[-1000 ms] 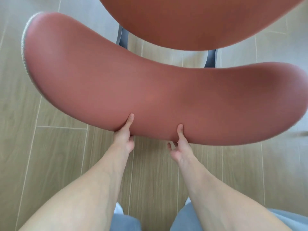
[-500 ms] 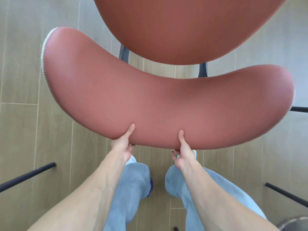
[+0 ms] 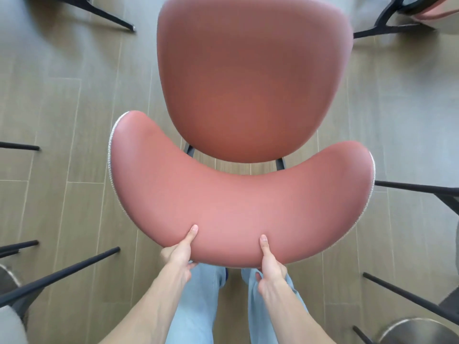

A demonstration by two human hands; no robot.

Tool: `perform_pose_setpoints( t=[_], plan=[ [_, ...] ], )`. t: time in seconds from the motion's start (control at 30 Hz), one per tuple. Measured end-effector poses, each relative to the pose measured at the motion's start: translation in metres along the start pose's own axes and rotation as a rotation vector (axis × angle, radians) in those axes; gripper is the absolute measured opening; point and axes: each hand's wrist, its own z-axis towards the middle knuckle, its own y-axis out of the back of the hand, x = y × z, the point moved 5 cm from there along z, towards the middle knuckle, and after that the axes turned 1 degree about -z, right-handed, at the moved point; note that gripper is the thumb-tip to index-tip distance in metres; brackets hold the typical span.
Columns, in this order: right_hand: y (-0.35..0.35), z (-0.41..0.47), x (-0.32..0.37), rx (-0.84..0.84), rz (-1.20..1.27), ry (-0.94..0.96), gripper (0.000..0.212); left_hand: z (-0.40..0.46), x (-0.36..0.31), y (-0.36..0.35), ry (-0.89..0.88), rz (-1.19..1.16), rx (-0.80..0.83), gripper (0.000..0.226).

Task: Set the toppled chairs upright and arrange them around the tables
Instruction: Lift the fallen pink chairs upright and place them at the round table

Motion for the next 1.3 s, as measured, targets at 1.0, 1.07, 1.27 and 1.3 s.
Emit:
perform_pose_setpoints(
  t=[1.0, 1.07, 1.27, 1.3],
  plan=[
    [-0.121, -0.145, 0.356, -0.337, -0.127, 0.477, 0.053, -0.15, -0.326, -0.201, -0.452, 0.207, -0.001, 0.054],
    [-0.129, -0.147, 0.374, -0.344, -0.138, 0.5, 0.051, -0.152, -0.339, -0.214, -0.456, 0.209, 0.017, 0.055],
    [-0.159, -0.152, 0.438, -0.337, -0.149, 0.558, 0.06, -0.155, -0.39, -0.266, -0.487, 0.194, 0.104, 0.05],
    [-0.164, -0.151, 0.448, -0.339, -0.139, 0.56, 0.059, -0.153, -0.398, -0.274, -0.49, 0.181, 0.109, 0.048]
  ],
)
